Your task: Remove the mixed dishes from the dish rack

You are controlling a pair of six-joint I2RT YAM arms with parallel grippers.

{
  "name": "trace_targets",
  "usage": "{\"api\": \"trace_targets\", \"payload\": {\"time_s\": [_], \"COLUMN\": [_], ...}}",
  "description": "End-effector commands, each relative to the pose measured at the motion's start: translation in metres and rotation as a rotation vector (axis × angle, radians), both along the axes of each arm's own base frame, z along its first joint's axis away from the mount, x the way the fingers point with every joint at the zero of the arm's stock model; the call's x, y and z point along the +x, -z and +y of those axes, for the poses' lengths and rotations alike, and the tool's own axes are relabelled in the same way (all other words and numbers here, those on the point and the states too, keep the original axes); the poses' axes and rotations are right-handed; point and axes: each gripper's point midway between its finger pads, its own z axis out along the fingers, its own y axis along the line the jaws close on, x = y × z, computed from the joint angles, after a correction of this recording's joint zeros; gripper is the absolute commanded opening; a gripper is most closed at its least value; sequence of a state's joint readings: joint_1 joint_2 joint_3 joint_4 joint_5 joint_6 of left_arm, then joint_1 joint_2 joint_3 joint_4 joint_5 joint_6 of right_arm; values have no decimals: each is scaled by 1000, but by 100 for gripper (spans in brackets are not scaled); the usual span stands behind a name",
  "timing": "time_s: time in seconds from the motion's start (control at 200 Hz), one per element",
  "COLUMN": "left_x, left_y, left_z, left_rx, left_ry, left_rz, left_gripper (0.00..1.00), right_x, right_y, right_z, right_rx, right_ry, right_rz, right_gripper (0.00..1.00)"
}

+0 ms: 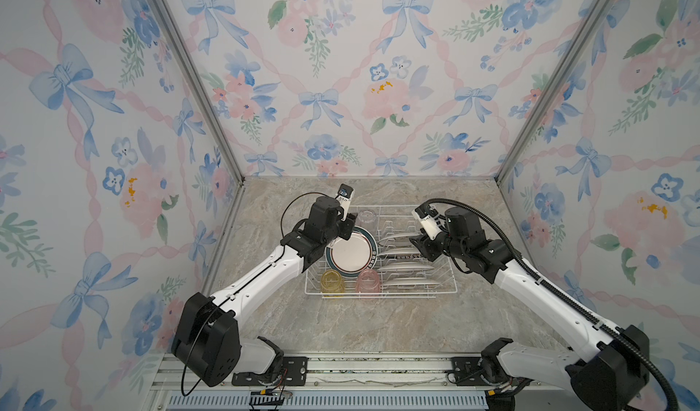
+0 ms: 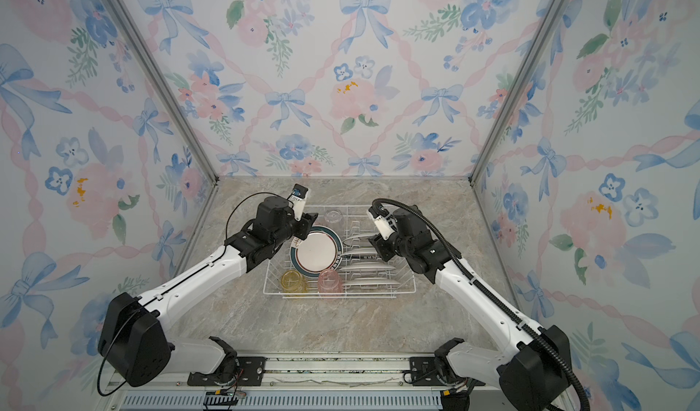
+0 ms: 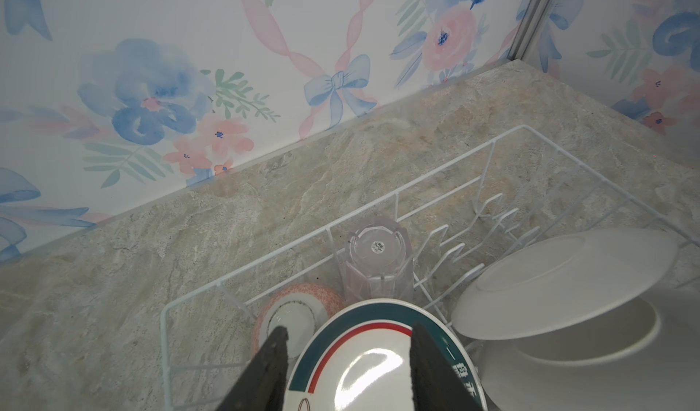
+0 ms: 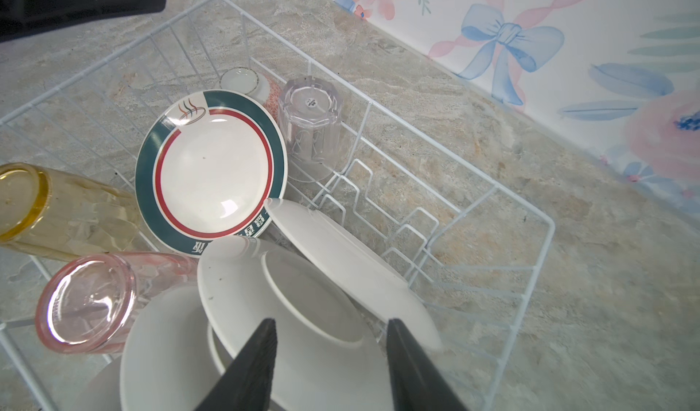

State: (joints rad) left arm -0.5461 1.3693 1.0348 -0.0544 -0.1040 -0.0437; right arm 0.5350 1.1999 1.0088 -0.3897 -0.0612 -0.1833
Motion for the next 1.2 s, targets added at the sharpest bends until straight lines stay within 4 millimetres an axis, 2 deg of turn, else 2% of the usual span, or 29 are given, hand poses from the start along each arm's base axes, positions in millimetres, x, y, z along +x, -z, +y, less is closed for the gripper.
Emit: {"api": "trace_targets", "payload": {"time_s": [0.0, 0.105, 0.22, 0.4, 0.54, 0.63, 0.8, 1.035, 1.195], "left_x": [-9, -4, 3, 1, -6, -9, -16, -20, -20], "left_y": [5, 20, 40, 58, 72, 87, 108, 128, 144], "left_z": [-5, 5, 16, 32, 33, 35, 46, 65, 65], "left_rx": [-33, 66, 154, 155, 148, 151, 150, 160, 132], "left_ry": [37, 3, -26, -75, -64, -74, -111, -157, -140], "left_rz": [43, 85, 215, 418, 510, 568, 637, 688, 750], "left_gripper": [46, 44, 48, 45, 46, 41, 40, 40, 37], "right_x": [10, 14, 18, 17, 13, 11, 6, 1, -1], "right_y": [-14, -18, -17, -13, -16, -20, -27, -33, -33], "right_z": [-4, -3, -1, -1, -3, -4, -5, -7, -8], "right_rx": [-69, -58, -56, -63, -46, -33, -8, 18, 24], "right_ry": [29, 40, 47, 47, 45, 45, 41, 40, 41], "right_rz": [-68, -79, -74, -67, -85, -100, -121, -147, -152], "right_gripper": [52, 53, 53, 54, 54, 54, 55, 55, 55]}}
